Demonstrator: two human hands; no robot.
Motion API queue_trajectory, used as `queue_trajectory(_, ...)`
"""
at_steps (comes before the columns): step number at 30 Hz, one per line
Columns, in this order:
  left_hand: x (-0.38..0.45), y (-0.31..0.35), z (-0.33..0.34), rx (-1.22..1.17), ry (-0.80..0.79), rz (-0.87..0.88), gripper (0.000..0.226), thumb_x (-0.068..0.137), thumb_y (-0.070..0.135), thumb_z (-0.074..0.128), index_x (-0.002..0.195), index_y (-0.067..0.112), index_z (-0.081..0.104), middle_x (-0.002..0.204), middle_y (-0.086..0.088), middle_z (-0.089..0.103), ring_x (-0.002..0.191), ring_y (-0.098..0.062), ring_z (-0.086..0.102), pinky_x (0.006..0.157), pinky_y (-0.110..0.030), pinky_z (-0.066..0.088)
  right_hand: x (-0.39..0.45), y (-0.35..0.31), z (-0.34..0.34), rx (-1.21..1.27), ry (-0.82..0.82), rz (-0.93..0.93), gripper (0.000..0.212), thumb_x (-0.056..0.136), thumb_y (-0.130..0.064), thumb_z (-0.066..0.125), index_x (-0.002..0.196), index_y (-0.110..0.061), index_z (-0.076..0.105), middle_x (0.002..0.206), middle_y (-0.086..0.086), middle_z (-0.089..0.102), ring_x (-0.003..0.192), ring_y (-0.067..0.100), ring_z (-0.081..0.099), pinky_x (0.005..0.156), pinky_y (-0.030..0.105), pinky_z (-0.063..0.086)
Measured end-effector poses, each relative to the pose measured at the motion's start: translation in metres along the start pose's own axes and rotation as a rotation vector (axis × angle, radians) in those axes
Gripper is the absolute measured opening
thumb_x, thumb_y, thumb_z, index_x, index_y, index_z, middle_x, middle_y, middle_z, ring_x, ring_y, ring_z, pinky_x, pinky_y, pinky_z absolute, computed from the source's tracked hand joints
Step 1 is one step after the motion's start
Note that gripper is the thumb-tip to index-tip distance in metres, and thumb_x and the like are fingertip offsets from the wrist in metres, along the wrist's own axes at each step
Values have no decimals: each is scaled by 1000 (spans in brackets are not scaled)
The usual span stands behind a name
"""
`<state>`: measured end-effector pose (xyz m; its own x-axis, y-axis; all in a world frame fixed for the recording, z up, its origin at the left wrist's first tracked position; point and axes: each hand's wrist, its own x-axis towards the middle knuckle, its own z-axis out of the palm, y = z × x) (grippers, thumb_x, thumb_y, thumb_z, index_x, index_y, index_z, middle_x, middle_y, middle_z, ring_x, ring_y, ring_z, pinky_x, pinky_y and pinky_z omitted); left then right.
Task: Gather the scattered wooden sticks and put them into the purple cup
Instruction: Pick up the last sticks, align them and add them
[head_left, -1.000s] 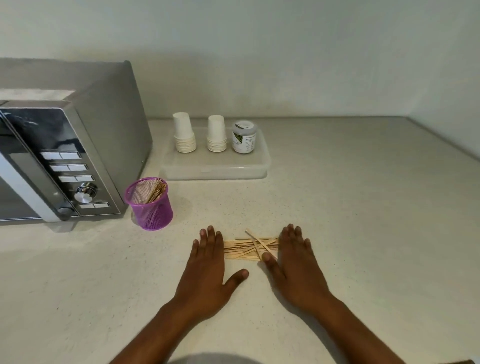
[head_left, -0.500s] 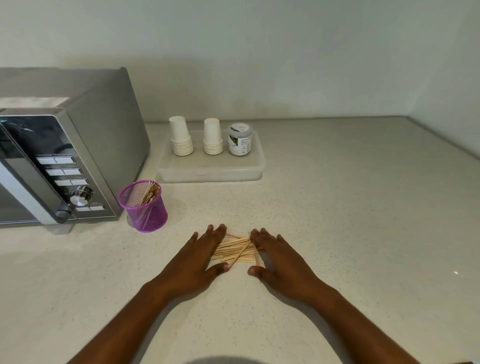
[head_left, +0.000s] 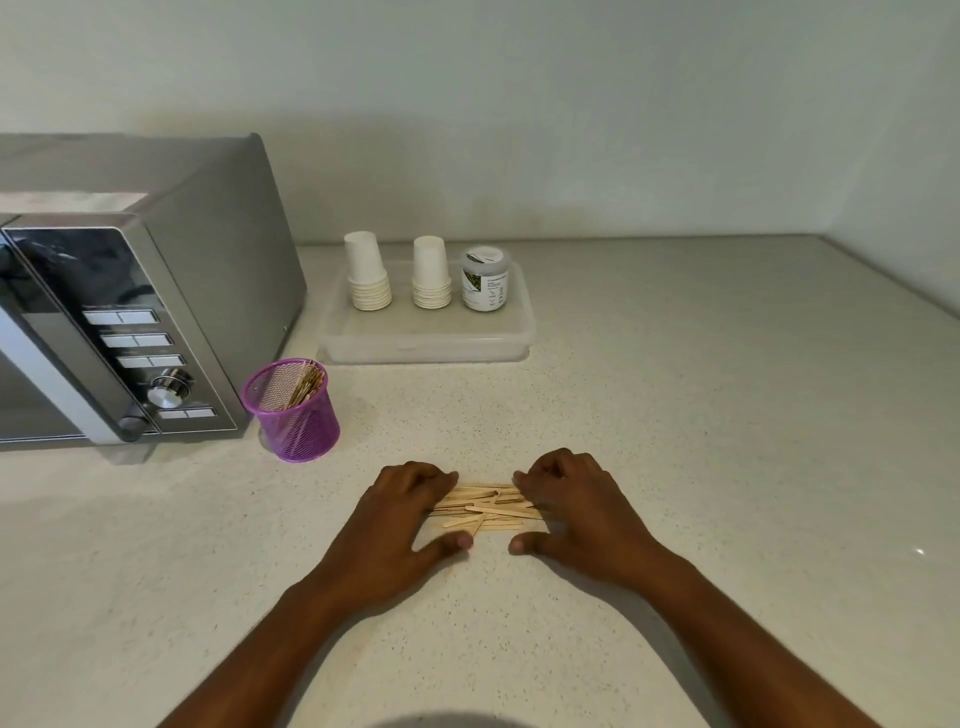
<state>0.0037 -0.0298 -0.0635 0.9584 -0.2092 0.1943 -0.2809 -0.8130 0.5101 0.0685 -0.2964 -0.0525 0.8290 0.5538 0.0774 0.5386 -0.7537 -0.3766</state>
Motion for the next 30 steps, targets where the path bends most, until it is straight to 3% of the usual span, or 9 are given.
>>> queue_trajectory(3, 6, -1, 4, 130, -42, -14, 88, 77, 86, 52, 150, 38, 42, 136, 20, 40, 122, -4, 31, 99, -26, 39, 7, -4, 2, 9, -5, 0, 73, 77, -72, 68, 143, -42, 54, 130, -15, 49, 117, 9, 41, 99, 31, 41)
queue_trajectory(11, 21, 1, 3, 25, 43, -8, 34, 88, 53, 69, 119, 38, 70, 101, 29, 53, 97, 0, 47, 77, -25, 44, 22, -8, -3, 124, -21, -42, 49, 80, -48, 81, 126, -36, 71, 113, -15, 60, 104, 7, 51, 86, 26, 47)
queue_trajectory(14, 23, 3, 4, 8, 42, -15, 30, 87, 48, 73, 115, 36, 74, 98, 29, 55, 93, 0, 51, 76, -24, 46, 24, -10, -1, 145, -4, -56, 44, 80, -44, 82, 121, -35, 73, 112, -15, 62, 101, 4, 52, 80, 21, 43)
queue_trajectory(20, 24, 10, 5, 7, 32, -25, 29, 89, 48, 71, 115, 33, 74, 105, 19, 63, 90, -5, 53, 75, -24, 47, 23, -12, 0, 222, 118, -57, 63, 71, -44, 87, 122, -24, 56, 120, -12, 51, 104, 6, 55, 79, 16, 48)
queue_trajectory(22, 24, 11, 5, 3, 44, -29, 28, 90, 45, 72, 115, 33, 74, 105, 17, 65, 90, -6, 54, 76, -25, 48, 25, -13, -3, 212, 141, -55, 73, 69, -46, 89, 127, -26, 49, 129, -9, 49, 115, 11, 53, 88, 24, 52)
queue_trajectory(24, 24, 12, 4, -4, 43, -21, 28, 89, 43, 73, 114, 32, 75, 103, 16, 65, 89, -5, 54, 75, -26, 48, 26, -15, -4, 139, 104, -116, 82, 74, -44, 86, 144, -34, 44, 146, -10, 44, 132, 11, 43, 102, 28, 46)
queue_trajectory(26, 24, 13, 4, -8, 36, -16, 28, 89, 43, 74, 114, 32, 75, 101, 19, 62, 89, -5, 53, 74, -25, 46, 26, -17, -1, 24, 53, -229, 69, 85, -38, 78, 148, -36, 49, 148, -9, 51, 134, 12, 45, 104, 32, 46)
queue_trajectory(28, 22, 14, 4, -13, 30, -31, 32, 89, 45, 73, 117, 30, 74, 100, 22, 57, 91, -5, 52, 75, -23, 46, 23, -14, 1, -33, 73, -298, 43, 92, -35, 72, 134, -33, 66, 135, -8, 65, 123, 13, 55, 96, 35, 51)
queue_trajectory(30, 19, 12, 4, -11, 34, -43, 40, 87, 49, 73, 123, 31, 71, 105, 21, 55, 96, -4, 50, 78, -22, 47, 19, -13, 2, -41, 75, -282, 36, 93, -36, 70, 129, -33, 69, 128, -11, 67, 116, 11, 58, 91, 32, 51)
